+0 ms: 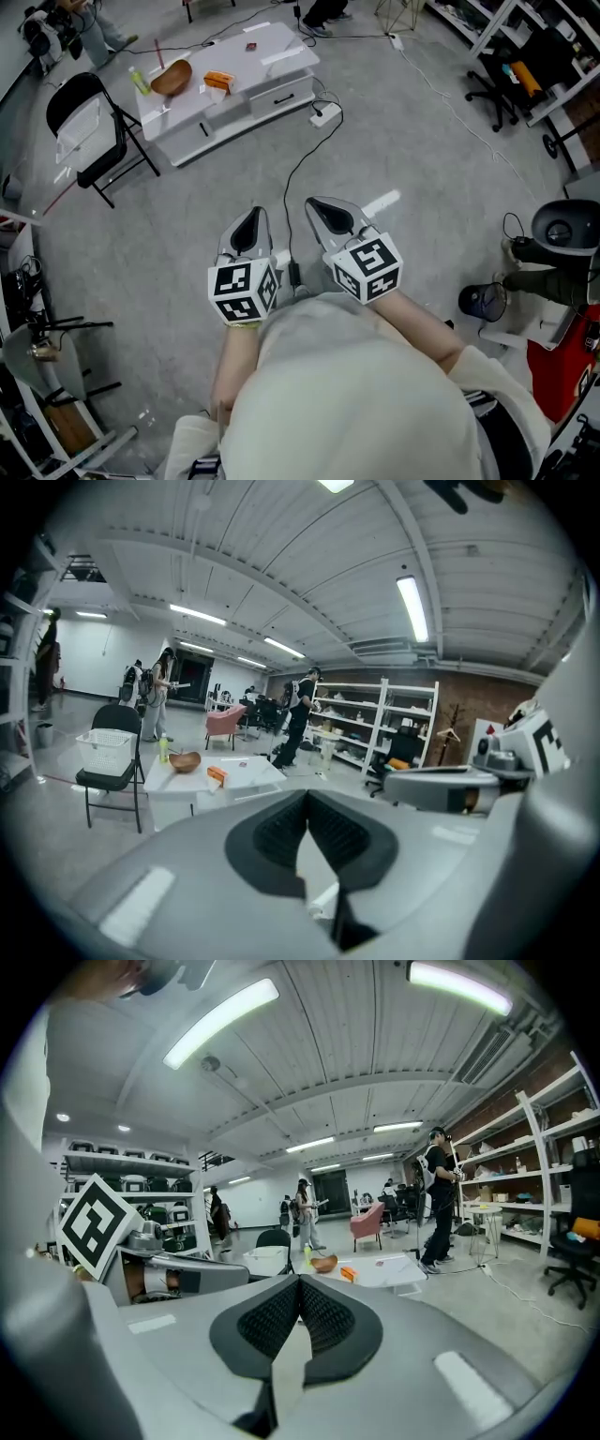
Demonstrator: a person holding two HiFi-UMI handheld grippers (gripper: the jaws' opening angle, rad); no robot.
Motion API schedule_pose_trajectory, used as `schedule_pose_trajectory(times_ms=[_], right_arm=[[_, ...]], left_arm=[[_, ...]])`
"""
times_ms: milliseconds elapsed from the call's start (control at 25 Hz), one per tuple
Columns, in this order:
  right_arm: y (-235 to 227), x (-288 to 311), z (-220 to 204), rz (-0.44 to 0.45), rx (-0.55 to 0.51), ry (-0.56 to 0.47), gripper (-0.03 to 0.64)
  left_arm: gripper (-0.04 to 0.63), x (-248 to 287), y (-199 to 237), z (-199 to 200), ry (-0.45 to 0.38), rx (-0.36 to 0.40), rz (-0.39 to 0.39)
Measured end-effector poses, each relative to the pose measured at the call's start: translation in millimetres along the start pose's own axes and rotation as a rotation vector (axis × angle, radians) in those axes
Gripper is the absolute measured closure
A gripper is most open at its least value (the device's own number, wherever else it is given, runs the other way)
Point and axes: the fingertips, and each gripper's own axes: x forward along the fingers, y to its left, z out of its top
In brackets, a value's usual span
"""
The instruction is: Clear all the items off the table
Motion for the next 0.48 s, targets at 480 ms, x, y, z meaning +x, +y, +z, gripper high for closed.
schedule_pose_trajectory(times_ms=[480], right_arm=[[-42.2, 34.3, 19.6, 0.038, -0.017, -0.014, 0.621]], left_arm=[[0.586, 54.3, 0.4, 16.7, 0.008, -0.001, -0.007]])
